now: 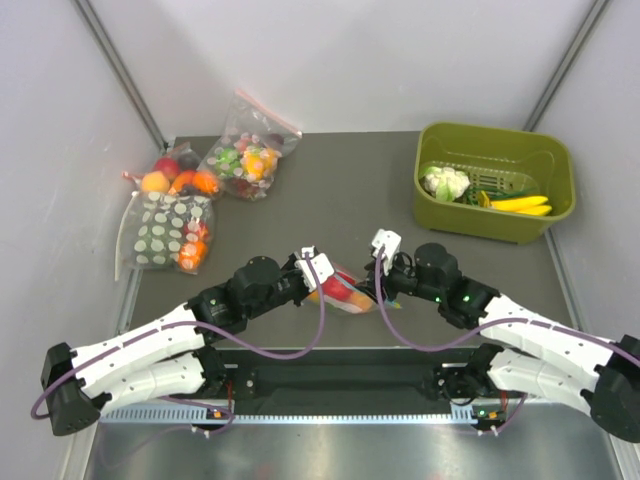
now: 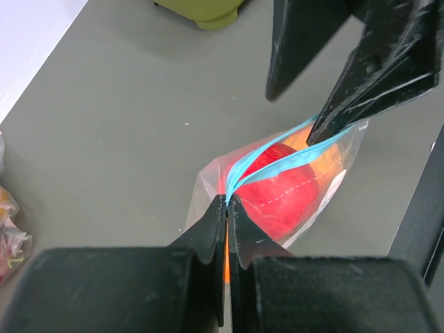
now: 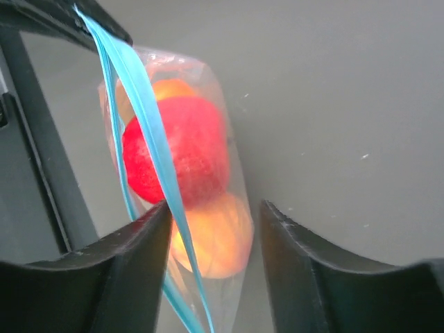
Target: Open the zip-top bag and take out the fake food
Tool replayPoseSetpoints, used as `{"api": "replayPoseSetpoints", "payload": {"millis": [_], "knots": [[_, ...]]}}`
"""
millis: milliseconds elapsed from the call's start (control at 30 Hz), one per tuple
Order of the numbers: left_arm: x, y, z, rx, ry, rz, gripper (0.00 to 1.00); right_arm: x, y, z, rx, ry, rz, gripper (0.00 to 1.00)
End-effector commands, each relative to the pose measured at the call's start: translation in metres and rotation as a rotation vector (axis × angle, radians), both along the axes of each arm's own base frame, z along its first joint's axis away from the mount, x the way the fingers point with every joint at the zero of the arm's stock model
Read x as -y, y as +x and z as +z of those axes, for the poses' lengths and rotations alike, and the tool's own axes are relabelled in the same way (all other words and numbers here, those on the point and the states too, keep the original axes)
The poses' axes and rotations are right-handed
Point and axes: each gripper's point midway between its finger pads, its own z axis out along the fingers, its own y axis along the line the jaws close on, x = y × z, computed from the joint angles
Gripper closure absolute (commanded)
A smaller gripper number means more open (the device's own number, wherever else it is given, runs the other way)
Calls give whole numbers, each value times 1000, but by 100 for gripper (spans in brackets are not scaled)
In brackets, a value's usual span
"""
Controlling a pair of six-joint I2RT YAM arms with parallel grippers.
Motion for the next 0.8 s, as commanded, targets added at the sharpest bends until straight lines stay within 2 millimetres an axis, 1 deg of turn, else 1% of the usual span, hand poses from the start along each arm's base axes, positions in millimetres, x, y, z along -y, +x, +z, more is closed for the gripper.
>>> {"api": "replayPoseSetpoints", "payload": {"millis": [0, 33, 67, 100, 167, 200, 233, 300, 333, 400, 433, 467, 500, 567, 600, 633, 700, 767], "knots": [[9, 0, 23, 47, -75, -25, 100, -13, 0, 11, 29, 61, 62, 49], [10, 1, 21, 44, -73, -26, 100, -16, -3, 10, 21, 63, 89, 53], [11, 1, 21, 45, -71, -28, 100, -17, -4, 10, 19, 63, 101, 61], [12, 2, 19, 43, -68, -27, 100, -19, -5, 6, 10, 59, 111, 67], [10, 6, 16, 43, -58, -1, 100, -20, -7, 7, -3, 67, 119, 86], [13, 11, 20, 54, -73, 11, 100, -20, -9, 6, -8, 68, 123, 96], [14, 13, 20, 56, -74, 22, 100, -21, -11, 6, -14, 74, 130, 98], [16, 20, 18, 60, -71, 51, 100, -20, -13, 9, -38, 96, 119, 100], [19, 24, 22, 69, -87, 64, 100, -20, -14, 9, -63, 108, 104, 100], [19, 37, 23, 68, -88, 127, 100, -18, -14, 12, -111, 134, 58, 100], [20, 40, 25, 64, -94, 149, 100, -15, -9, 16, -141, 154, -1, 100], [21, 44, 28, 63, -102, 170, 99, -11, -8, 12, -170, 149, -38, 100], [21, 49, 33, 62, -114, 203, 91, -8, -5, 15, -177, 161, -73, 100], [21, 52, 43, 47, -165, 237, 77, -2, 2, 18, -205, 185, -157, 100], [18, 54, 50, 47, -192, 266, 69, 0, 4, 19, -210, 194, -180, 100], [18, 53, 54, 30, -223, 277, 57, 4, 8, 20, -218, 205, -224, 100], [14, 51, 63, 22, -266, 288, 48, 7, 12, 18, -227, 203, -265, 100], [13, 47, 69, -16, -326, 291, 45, 11, 19, 16, -237, 204, -318, 100]]}}
